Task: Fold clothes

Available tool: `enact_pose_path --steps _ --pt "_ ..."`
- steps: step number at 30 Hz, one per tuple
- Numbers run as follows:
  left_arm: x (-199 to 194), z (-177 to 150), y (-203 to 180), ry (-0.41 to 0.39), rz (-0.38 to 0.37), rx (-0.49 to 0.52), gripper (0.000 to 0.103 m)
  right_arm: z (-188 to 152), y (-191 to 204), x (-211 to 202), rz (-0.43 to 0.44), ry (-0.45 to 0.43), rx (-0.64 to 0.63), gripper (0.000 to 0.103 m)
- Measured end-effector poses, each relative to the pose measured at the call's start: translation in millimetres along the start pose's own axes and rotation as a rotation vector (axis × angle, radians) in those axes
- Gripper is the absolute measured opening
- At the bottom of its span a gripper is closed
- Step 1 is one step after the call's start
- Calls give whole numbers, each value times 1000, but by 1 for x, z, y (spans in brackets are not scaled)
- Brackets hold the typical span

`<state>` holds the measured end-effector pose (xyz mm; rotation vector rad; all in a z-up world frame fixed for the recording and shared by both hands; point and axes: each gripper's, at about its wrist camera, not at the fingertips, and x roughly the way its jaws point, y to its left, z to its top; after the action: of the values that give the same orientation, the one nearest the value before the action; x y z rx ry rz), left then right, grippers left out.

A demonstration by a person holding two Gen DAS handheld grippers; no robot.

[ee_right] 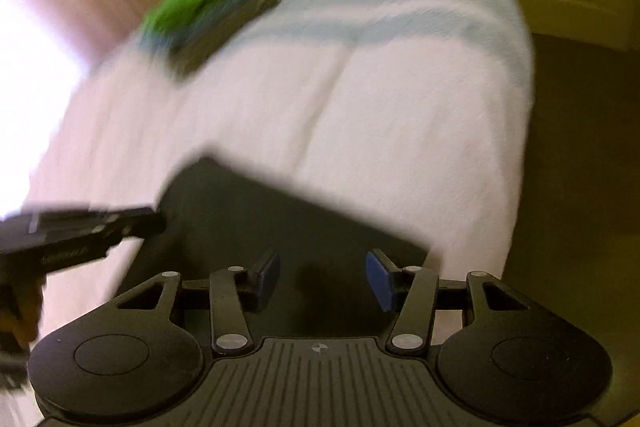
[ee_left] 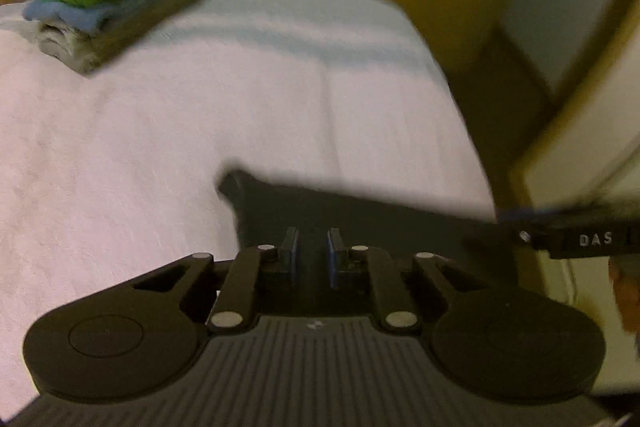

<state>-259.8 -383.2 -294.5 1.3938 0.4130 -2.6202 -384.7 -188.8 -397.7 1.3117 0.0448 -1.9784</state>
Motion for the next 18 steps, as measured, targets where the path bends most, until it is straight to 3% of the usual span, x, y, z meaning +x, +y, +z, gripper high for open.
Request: enact_pose_path --steps 4,6,9,12,16,18 --pt "-14 -65 5 78 30 -98 9 -53 33 2 -17 124 -247 49" --pt "-32 -89 13 55 45 -206 7 -77 45 -3 -30 164 -358 49" --pt "-62 -106 21 17 72 -375 3 -90 38 0 -10 318 -269 44" --pt "-86 -103 5 -23 136 -355 3 -84 44 -22 -23 239 -255 44" --pt "-89 -108 -17 -32 99 -343 7 -64 61 -39 7 75 -307 44" --pt "-73 -116 -22 14 130 -346 6 -68 66 -24 22 122 -336 44"
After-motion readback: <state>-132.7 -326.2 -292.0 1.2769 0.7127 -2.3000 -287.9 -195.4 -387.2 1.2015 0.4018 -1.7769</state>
